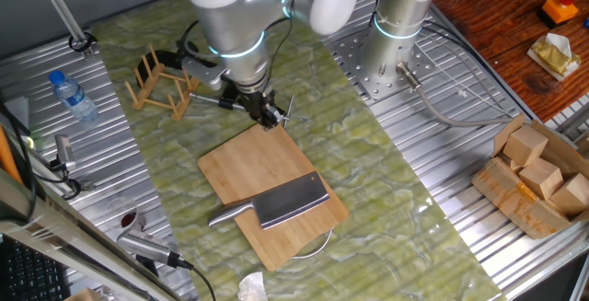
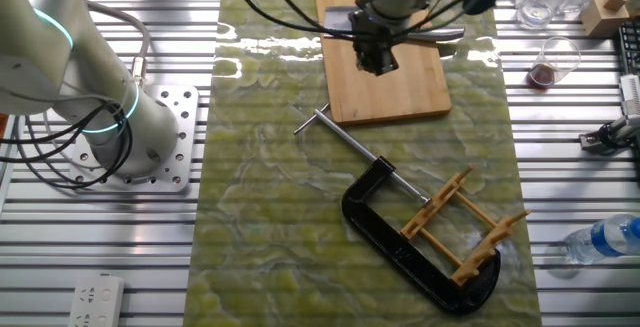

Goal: Put the knife on the cutting board

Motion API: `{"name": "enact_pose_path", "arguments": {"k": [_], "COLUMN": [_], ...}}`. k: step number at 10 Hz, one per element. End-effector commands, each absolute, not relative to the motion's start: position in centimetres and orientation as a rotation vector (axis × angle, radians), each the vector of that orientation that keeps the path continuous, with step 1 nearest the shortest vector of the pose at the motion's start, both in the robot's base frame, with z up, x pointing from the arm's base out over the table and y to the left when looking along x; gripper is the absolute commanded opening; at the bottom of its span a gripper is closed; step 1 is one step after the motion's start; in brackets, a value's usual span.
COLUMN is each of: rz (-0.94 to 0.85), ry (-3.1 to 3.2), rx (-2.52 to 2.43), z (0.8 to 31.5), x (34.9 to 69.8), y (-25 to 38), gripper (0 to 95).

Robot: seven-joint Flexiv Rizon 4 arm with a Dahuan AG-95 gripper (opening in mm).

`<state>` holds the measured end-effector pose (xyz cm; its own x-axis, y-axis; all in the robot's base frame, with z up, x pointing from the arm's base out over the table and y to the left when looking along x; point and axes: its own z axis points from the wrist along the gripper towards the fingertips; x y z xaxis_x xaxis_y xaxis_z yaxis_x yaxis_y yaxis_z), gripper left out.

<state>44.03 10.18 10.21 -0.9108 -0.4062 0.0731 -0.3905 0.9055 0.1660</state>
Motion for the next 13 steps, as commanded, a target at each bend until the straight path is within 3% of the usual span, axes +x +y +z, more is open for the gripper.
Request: {"name": "enact_pose_path", "arguments": {"k": [1,13], "rz": [-0.234,-0.231], "ry": [-2.966,-2.955], "rx": [0.67,0.711], "z": [10.24,10.07], "x": [44.01,44.11], "y": [10.2,10.37], "gripper": [0.0,0.0]}}
